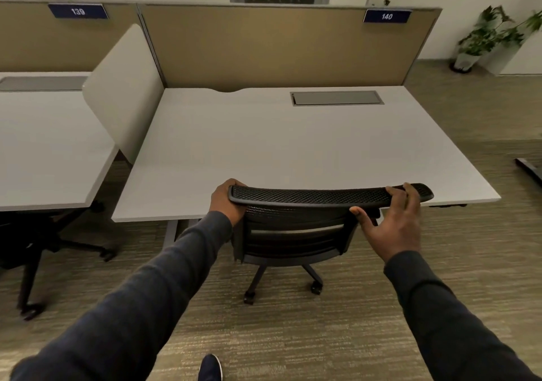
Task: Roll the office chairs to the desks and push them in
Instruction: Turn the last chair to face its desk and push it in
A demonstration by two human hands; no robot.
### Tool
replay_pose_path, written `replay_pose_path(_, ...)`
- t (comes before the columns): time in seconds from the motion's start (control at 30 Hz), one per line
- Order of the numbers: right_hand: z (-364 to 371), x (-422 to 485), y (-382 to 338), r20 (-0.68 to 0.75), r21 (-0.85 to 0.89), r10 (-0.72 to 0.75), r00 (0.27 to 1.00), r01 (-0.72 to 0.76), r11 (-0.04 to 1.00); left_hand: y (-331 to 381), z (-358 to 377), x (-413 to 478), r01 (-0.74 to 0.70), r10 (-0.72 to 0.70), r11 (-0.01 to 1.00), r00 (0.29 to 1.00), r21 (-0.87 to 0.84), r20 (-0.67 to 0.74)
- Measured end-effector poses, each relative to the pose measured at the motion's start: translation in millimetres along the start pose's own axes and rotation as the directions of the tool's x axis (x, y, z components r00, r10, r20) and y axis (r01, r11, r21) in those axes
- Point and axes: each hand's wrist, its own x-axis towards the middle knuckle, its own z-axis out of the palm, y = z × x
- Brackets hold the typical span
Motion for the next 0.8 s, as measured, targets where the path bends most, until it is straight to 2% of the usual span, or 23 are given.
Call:
replay_pose_path(0.23, -9.3, 10.2, 23.8, 0.017, -0.014, 0.007, 1.000, -0.007, 1.000, 3.8, 28.5, 2.8, 0.022, -0.022, 0.998, 1.000, -0.066, 0.005)
replay_pose_path(0.5, -25.6, 24.3, 54.2, 0.054, -0.062, 0.006, 0.999, -0.003, 0.998, 15.0, 60.5, -7.8, -0.012, 0.013, 1.000, 0.999, -0.027, 0.035)
replay_pose_path(0.8, -29.2, 31.2, 61.6, 0.130, -0.101, 0.004, 0.992, 0.009, 0.995, 13.0, 68.2, -15.3, 0.000, 0.000, 0.998, 1.000, -0.055, -0.002)
